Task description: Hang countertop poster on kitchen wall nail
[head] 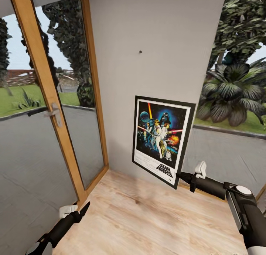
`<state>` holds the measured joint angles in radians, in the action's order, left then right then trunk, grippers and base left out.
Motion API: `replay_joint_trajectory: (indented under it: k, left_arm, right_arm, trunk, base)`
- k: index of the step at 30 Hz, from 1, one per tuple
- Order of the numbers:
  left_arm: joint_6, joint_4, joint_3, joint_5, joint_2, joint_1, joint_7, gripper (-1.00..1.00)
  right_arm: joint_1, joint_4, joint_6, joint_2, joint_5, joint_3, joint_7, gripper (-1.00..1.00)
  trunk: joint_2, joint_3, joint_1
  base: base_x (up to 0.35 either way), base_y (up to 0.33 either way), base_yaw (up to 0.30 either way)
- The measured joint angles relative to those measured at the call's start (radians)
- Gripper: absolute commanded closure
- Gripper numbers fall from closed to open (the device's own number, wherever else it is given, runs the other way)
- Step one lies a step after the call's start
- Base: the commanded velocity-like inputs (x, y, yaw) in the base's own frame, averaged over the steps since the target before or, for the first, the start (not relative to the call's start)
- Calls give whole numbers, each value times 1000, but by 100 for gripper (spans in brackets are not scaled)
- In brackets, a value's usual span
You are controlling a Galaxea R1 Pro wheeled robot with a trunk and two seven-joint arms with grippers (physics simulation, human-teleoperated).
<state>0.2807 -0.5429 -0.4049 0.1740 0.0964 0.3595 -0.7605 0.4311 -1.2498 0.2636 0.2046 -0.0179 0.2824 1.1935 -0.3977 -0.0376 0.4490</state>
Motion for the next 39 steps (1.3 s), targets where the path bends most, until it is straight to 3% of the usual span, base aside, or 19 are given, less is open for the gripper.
replay_joint_trajectory:
  k: [11, 17, 24, 39]
  left_arm:
    - [0, 0, 0, 0, 1, 0, 0, -100]
    - [0, 0, 0, 0, 15, 0, 0, -100]
    - [3, 0, 0, 0, 19, 0, 0, -100]
    - [2, 0, 0, 1, 20, 0, 0, -100]
  right_arm:
    - [0, -1, 0, 0, 0, 0, 0, 100]
    - [0, -1, 0, 0, 0, 0, 0, 100]
    - [0, -1, 0, 0, 0, 0, 0, 100]
    - [0, 0, 2, 0, 0, 0, 0, 100]
  trunk:
    - [0, 0, 0]
    - [0, 0, 0]
    - [0, 0, 0]
    - [0, 0, 0]
  base:
    - [142, 276, -296]
    - [121, 273, -300]
    - [53, 97, -297]
    - [113, 182, -39]
